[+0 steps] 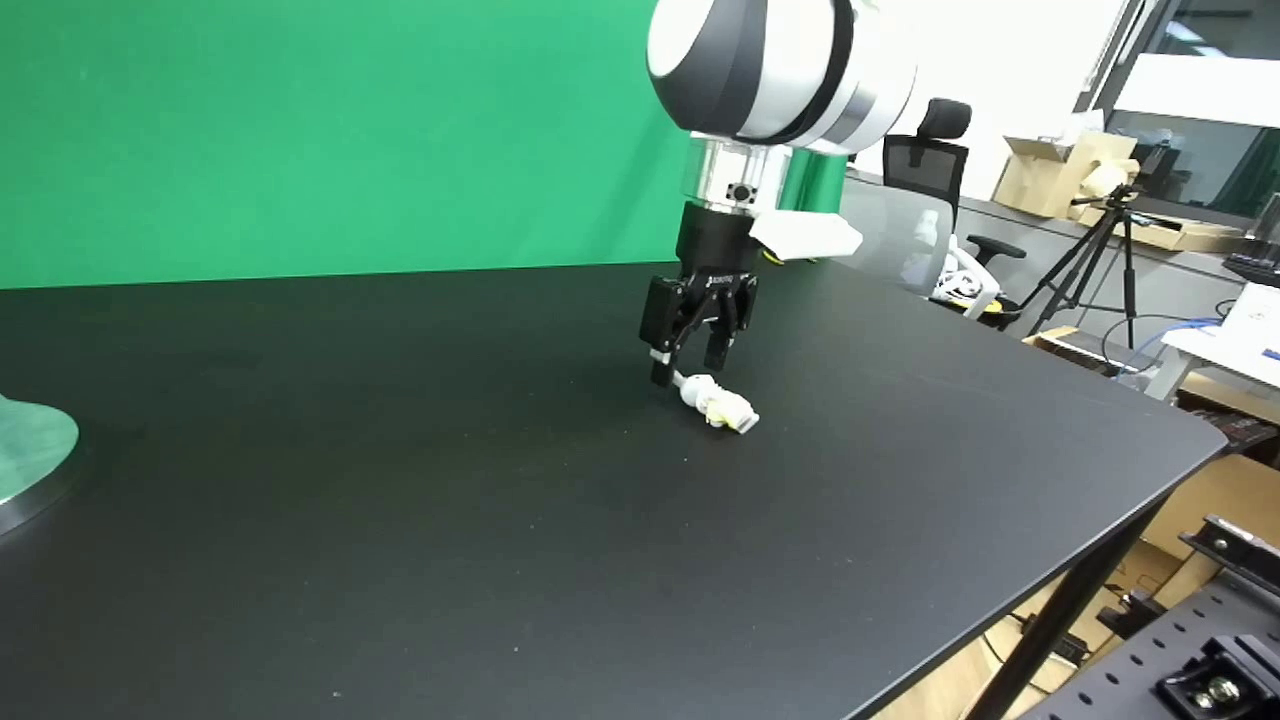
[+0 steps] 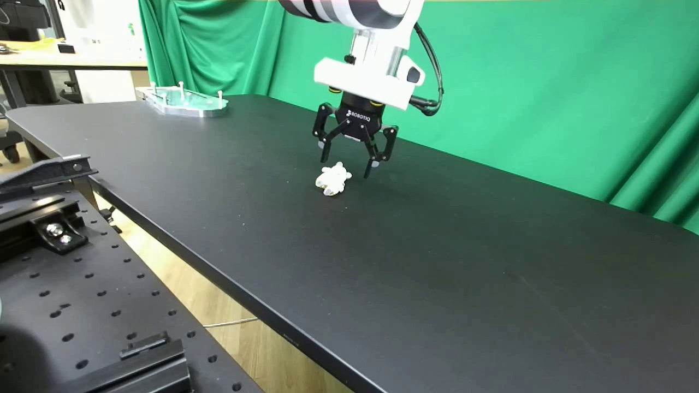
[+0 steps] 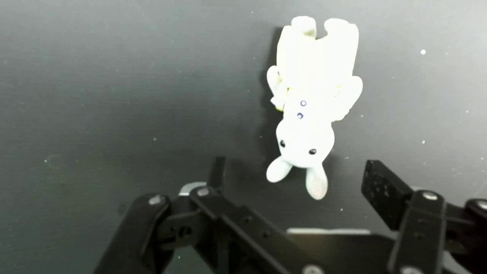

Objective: Move the white toy to the right

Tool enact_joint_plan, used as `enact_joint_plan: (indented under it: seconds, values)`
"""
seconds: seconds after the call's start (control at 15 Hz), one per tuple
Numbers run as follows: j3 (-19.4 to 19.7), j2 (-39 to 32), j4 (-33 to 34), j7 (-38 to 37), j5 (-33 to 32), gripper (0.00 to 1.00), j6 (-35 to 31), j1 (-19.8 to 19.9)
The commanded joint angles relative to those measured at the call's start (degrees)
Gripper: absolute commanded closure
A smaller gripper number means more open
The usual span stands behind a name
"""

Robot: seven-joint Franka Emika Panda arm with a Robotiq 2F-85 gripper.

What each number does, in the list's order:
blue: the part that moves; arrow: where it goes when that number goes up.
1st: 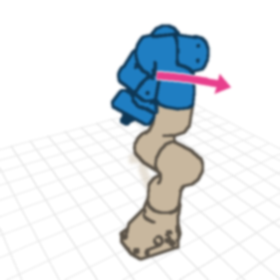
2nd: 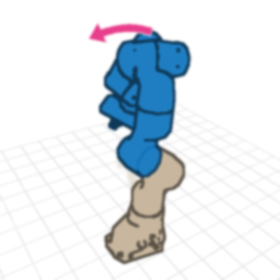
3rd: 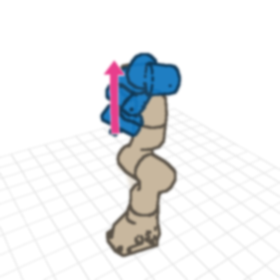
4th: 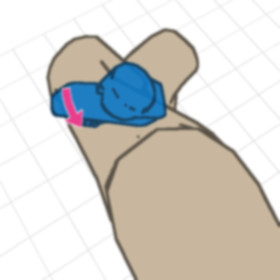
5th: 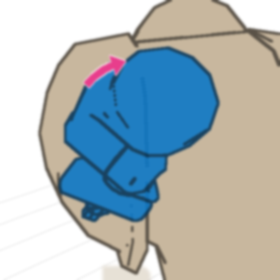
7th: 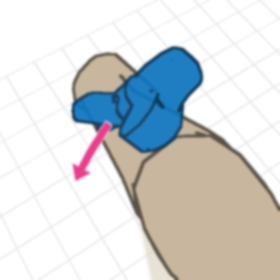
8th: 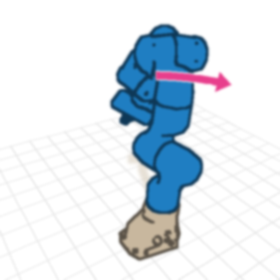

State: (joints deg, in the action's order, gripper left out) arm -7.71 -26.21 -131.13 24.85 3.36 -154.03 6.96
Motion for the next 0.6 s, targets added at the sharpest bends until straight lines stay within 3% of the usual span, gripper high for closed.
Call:
enact_joint_plan:
  seconds: [0.0, 0.53]
  values:
    - [-0.75, -1.54, 2.45, 0.73, 0.29, 0.4, 2.96, 1.24]
    - [-0.96, -1.96, 3.39, 1.7, 0.51, 0.92, 5.39, 1.56]
